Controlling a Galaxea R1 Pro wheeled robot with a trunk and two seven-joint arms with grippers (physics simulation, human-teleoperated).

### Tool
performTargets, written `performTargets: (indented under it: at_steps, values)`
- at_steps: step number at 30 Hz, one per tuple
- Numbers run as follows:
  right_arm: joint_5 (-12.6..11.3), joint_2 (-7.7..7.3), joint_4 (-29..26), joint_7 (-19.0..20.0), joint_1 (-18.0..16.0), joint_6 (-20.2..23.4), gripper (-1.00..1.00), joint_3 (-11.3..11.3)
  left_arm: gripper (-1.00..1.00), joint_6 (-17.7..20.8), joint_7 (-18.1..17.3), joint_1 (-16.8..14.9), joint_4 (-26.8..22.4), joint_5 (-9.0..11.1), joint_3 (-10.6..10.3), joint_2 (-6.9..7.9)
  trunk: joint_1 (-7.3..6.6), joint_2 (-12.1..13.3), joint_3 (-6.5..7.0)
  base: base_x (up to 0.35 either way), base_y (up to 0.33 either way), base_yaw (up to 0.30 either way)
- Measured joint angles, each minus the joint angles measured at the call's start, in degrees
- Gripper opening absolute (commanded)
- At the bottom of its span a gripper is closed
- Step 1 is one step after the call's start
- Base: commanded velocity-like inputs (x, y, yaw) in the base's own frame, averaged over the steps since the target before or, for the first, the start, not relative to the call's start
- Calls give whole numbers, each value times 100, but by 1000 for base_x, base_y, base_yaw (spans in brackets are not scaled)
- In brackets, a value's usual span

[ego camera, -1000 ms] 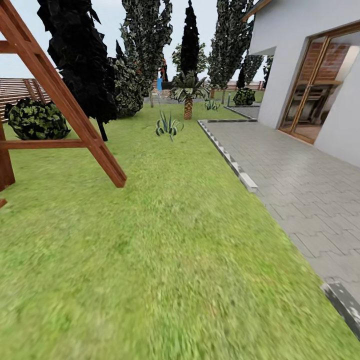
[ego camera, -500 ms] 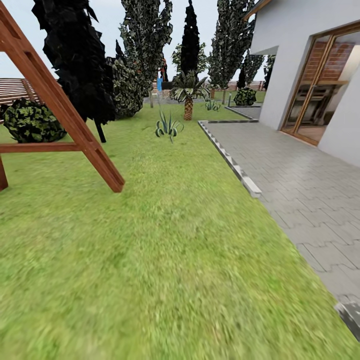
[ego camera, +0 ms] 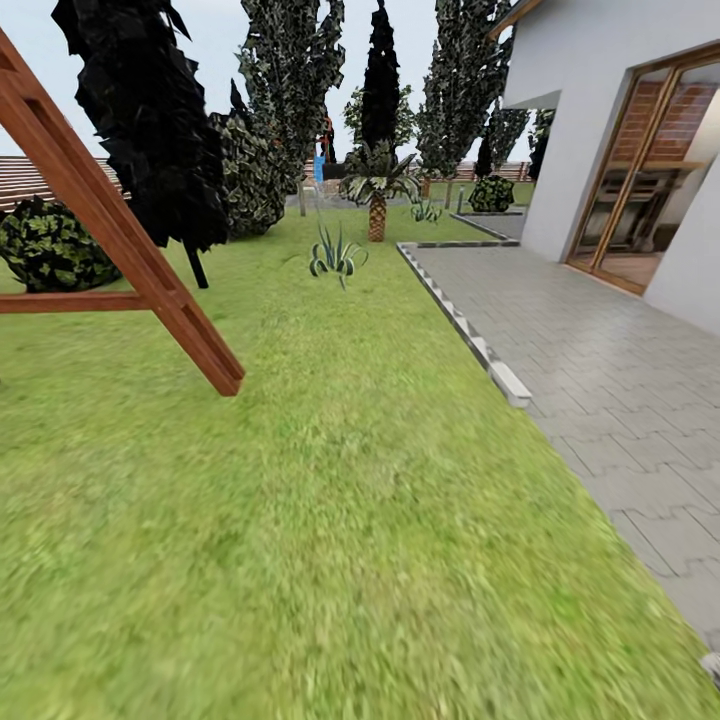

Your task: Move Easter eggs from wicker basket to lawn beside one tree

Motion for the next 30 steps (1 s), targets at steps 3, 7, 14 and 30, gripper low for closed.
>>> performTargets:
  at_steps: [3, 7, 14, 30]
  values:
    - [0, 0, 0, 0, 0, 0, 100, -1, 100, 0, 0, 0, 1, 1, 0, 0, 0, 0, 0, 340, 0, 0]
    - [0, 0, 0, 0, 0, -1, 100, 2, 100, 0, 0, 0, 2, 2, 0, 0, 0, 0, 0, 340, 0, 0]
    - [0, 0, 0, 0, 0, 2, 100, 0, 100, 0, 0, 0, 1, -1, 0, 0, 0, 0, 0, 341, 0, 0]
    - [0, 0, 0, 0, 0, 2, 100, 1, 100, 0, 0, 0, 2, 0, 0, -1, 0, 0, 0, 340, 0, 0]
